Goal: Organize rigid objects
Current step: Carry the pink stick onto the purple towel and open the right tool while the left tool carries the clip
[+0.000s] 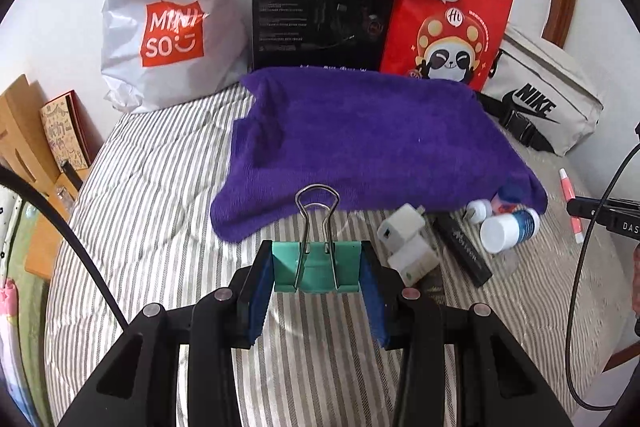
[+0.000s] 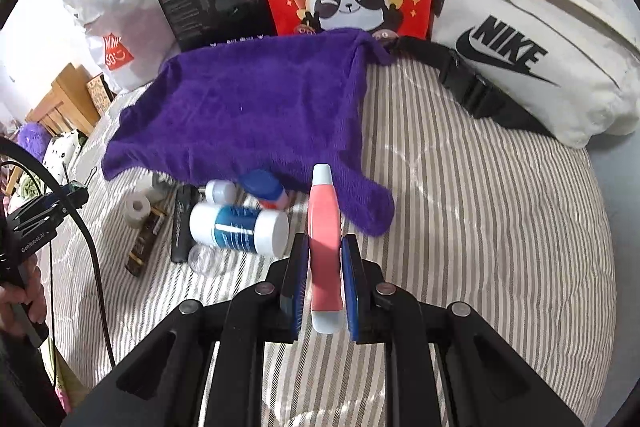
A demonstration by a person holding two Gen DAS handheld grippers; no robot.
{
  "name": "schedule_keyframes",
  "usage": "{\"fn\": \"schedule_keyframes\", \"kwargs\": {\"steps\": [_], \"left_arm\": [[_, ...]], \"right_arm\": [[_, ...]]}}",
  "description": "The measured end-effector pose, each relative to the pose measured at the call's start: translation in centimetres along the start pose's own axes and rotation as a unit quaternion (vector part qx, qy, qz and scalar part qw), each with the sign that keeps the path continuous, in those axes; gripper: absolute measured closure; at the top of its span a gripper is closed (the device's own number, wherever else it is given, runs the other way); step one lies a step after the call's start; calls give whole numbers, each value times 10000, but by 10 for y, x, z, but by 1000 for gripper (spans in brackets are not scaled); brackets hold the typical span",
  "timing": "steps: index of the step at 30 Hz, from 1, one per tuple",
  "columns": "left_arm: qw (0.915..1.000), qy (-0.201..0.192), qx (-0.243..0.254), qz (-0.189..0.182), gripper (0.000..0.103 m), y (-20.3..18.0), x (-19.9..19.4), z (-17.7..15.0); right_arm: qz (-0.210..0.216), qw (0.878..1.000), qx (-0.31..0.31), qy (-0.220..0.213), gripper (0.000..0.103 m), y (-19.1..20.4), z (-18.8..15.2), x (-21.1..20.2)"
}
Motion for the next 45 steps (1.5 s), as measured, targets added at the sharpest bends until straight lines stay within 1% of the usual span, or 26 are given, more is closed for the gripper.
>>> {"fn": "schedule_keyframes", "kwargs": {"steps": [7,12,21,27,35,39,45], "left_arm": [[9999,-53,-19,-144,64,1,5,24],[9997,-71,-97,-202,64,5,16,39],[9997,-32,-122,-198,64,14,40,69],[9996,-40,-159,-212,64,20,51,82],[9994,42,-239,-257,64,26,68,88],[9991,67,-309,-299,64,31,74,89],[9987,123,-332,-356,64,34,80,90]], "right_arm": [[100,9999,-26,-132,86,5,25,0],[103,9997,-70,-203,87,6,47,5],[146,9996,-104,-201,86,5,84,30],[115,9996,-227,-96,87,7,110,57],[22,9993,-342,170,87,5,144,109],[-68,9989,-375,263,87,4,154,130],[-81,9984,-355,431,87,3,159,157]]}}
Point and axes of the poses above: each gripper's, at about its wrist camera, not at the fingertips, and x roughly the way its jaws point, y to its left, z to its top, the point moved 7 cm from there along x, roughly the way its jaws point, and after that the axes turned 4 degrees about z, right-handed, at the moved point
